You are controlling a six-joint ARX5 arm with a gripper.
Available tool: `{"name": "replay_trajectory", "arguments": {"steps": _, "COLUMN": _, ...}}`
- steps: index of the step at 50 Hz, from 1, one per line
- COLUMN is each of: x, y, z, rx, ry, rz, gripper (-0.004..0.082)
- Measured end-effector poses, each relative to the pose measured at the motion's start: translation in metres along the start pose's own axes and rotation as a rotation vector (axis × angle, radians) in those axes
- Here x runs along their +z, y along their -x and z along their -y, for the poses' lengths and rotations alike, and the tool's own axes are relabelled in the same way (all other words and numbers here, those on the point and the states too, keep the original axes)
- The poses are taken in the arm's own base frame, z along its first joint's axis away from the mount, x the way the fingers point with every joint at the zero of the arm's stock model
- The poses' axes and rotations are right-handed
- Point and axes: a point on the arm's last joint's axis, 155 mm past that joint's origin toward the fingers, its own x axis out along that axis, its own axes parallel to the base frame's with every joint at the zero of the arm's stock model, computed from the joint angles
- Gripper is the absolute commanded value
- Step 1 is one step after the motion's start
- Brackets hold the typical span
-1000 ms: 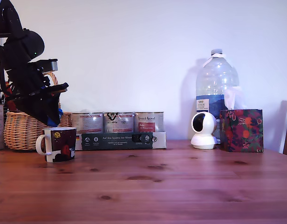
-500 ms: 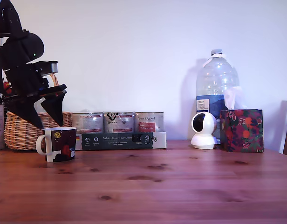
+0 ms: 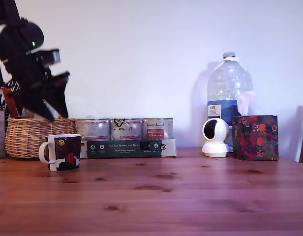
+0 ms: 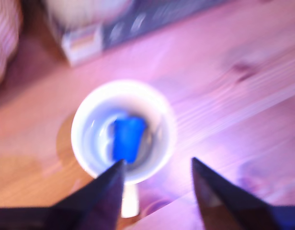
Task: Pick up the coffee capsules from the table one by one and drop them inside the nearest coffee cup
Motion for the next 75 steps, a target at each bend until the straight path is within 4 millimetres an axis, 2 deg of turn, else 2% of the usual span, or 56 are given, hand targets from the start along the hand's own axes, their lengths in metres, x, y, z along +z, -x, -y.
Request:
{"name": "replay_trajectory", "arguments": {"steps": 4, "x": 0.007, "y": 0.011, "z": 0.003, "rx": 0.005, "ry": -0.010, "rz": 0.027, "gripper": -0.0023}}
{"name": "replay_trajectory", "arguments": {"steps": 18, "x": 0.021, "y": 0.039, "z": 0.008, "rx": 0.031, "ry": -0.034, "rz": 0.100, "gripper": -0.0023}}
{"name": "replay_trajectory", "arguments": {"steps": 28, "x": 0.008, "y": 0.071, "z": 0.019, "rx": 0.059, "ry": -0.024, "rz": 0.200, "gripper": -0.0023}}
{"name": "replay_trajectory", "arguments": {"steps": 35, "x": -0.011, "y": 0.084, "z": 0.026, "rx": 0.072, "ry": -0.017, "rz": 0.251, "gripper": -0.0023}}
{"name": "replay_trajectory", "arguments": {"steps": 46, "x": -0.058, "y": 0.085, "z": 0.027, "rx": 0.107, "ry": 0.022, "rz": 0.259, "gripper": -0.0023}}
{"name": "replay_trajectory", "arguments": {"steps": 67, "x": -0.128, "y": 0.095, "z": 0.035, "rx": 0.151, "ry": 0.064, "rz": 0.393, "gripper": -0.0023}}
{"name": "replay_trajectory", "arguments": {"steps": 75, "x": -0.143, "y": 0.109, "z": 0.040, "rx": 0.168, "ry": 0.060, "rz": 0.482, "gripper": -0.0023}}
